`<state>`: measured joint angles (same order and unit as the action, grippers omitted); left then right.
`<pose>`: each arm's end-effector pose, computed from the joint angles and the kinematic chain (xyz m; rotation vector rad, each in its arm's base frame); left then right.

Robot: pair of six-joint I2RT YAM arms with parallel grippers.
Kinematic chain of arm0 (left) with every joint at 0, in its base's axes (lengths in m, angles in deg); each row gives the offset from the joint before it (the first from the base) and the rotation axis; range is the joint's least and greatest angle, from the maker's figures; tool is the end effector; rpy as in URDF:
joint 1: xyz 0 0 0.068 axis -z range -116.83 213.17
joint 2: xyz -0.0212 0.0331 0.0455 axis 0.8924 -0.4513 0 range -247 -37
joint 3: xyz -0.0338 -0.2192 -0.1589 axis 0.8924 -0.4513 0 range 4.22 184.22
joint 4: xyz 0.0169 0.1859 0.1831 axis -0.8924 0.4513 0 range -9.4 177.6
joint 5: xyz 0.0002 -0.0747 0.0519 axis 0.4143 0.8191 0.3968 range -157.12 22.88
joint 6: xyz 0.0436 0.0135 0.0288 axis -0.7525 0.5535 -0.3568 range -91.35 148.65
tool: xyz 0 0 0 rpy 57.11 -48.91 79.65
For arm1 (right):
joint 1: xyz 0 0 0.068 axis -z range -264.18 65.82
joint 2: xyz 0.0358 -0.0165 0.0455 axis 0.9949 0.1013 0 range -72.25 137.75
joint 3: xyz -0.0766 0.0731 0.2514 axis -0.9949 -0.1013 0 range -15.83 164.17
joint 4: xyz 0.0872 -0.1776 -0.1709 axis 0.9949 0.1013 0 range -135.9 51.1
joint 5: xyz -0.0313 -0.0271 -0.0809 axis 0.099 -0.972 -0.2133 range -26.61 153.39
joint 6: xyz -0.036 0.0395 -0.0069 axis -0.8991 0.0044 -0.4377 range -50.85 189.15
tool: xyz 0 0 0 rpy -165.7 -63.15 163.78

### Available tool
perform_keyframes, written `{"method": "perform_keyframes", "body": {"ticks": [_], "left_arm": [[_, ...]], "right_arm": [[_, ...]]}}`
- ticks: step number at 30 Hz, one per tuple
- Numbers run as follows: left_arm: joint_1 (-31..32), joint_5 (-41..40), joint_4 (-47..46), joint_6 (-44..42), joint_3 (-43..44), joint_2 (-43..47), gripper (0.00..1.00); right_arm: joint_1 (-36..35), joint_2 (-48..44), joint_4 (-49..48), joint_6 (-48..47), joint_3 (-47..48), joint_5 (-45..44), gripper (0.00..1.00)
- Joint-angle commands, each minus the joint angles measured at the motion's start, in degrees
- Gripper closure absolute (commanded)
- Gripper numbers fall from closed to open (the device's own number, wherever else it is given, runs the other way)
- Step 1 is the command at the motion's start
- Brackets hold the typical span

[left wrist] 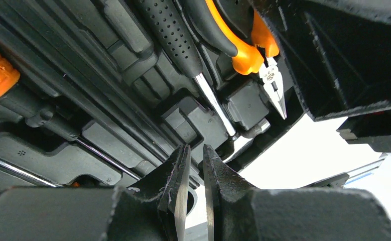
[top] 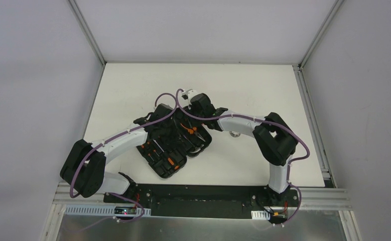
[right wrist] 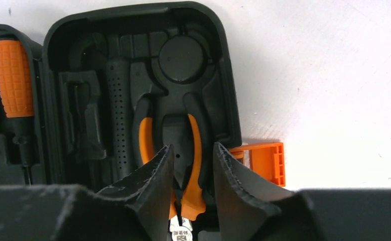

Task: Pack the tool kit
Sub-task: Adjust the pliers in the toolbox.

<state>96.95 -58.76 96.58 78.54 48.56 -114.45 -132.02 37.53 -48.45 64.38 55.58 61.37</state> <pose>0.2233 -0.1556 0.2050 -0.2934 2.5769 -0.7862 0.2879 0.3160 0.1928 -0.9665 2.0004 0.3806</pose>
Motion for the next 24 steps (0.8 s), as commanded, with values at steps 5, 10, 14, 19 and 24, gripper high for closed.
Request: {"method": "perform_keyframes", "body": {"ticks": [5,10,14,19,24], "left_arm": [[-1.34,-1.86,0.97,-1.16,3.55,1.18,0.83],[-2.77,-1.74,0.99,-1.75,4.98,0.01,0.83],[-3.15,-1.82,1.02,-2.35,5.33,-0.57,0.83],[-3.19,-1.44,0.97,-2.38,5.11,-1.03,0.83],[-3.19,-1.35,0.98,-2.46,4.93,-1.6,0.83]], "right_arm": [[0.74,-5.19,6.89,0.76,-0.74,3.16,0.57],[3.75,-7.48,7.48,4.39,-2.66,-1.99,0.58],[4.91,-6.03,10.53,7.5,-3.74,-3.15,0.6],[4.58,-6.32,11.27,12.76,-7.95,-1.92,0.64],[0.43,-10.43,13.72,17.39,-11.88,0.47,0.73]]}}
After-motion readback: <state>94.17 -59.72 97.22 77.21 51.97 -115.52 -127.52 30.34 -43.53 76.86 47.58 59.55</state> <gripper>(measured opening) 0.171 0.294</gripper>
